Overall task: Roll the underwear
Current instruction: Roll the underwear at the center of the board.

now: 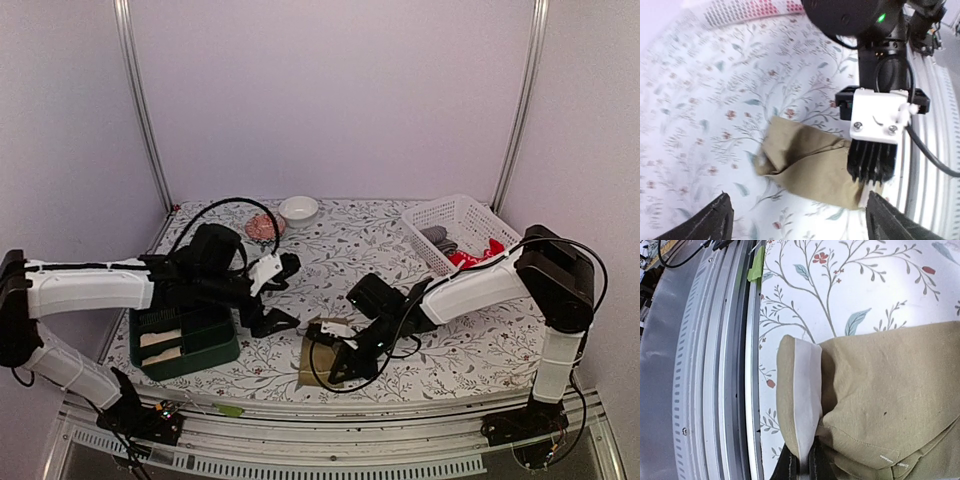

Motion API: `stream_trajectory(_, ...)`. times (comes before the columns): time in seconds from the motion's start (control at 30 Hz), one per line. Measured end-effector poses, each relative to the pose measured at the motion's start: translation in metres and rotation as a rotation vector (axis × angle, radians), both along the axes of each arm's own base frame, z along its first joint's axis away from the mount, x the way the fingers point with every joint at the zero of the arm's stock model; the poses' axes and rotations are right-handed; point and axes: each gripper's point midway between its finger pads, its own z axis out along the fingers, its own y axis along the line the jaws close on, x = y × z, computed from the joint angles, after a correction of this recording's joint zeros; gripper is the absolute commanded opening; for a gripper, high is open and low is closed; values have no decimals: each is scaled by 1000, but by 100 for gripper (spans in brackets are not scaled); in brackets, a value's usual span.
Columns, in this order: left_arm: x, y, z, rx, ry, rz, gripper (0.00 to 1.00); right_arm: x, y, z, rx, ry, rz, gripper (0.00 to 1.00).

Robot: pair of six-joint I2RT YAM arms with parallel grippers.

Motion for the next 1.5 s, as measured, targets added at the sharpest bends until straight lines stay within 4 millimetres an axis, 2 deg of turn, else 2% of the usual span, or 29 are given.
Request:
stream_trajectory(0.07,10,14,31,-57,-129,91,96,0,-1,-3,-6,52,-7,0)
stream_trajectory(0.2,12,55,119,-290,-429,269,96,1,2,-4,1,153,-12,0)
stream_trajectory(0.3,5,75,152,-389,-527,330,96,1,3,-5,10,230,-10,0)
stream_trajectory(0.37,6,75,154,-384,-526,331,96,1,2,-6,15,264,-11,0)
stream_trajectory(0.43,5,69,141,-340,-487,307,96,2,1,-6,22,296,-12,0)
stream_trajectory(0.5,-1,62,117,-273,-446,273,96,2,1,-7,28,326,-10,0)
stream_trajectory(0.67,-55,43,56,-155,-425,64,94,4,0,-11,46,423,-6,0)
stream_trajectory(0.77,-75,34,25,-75,-423,-49,88,6,-1,-11,59,477,-4,0)
stream_trajectory(1.03,-102,14,-60,134,-374,-267,61,10,-3,-7,65,556,-9,0)
stream_trajectory(1.17,-104,3,-77,158,-380,-308,55,10,-2,-6,61,586,-12,0)
stream_trajectory(1.4,-95,-19,-83,148,-429,-315,50,11,-2,-5,48,628,-21,0)
stream_trajectory(1.5,-91,-24,-85,148,-447,-311,44,11,-1,-5,42,643,-24,0)
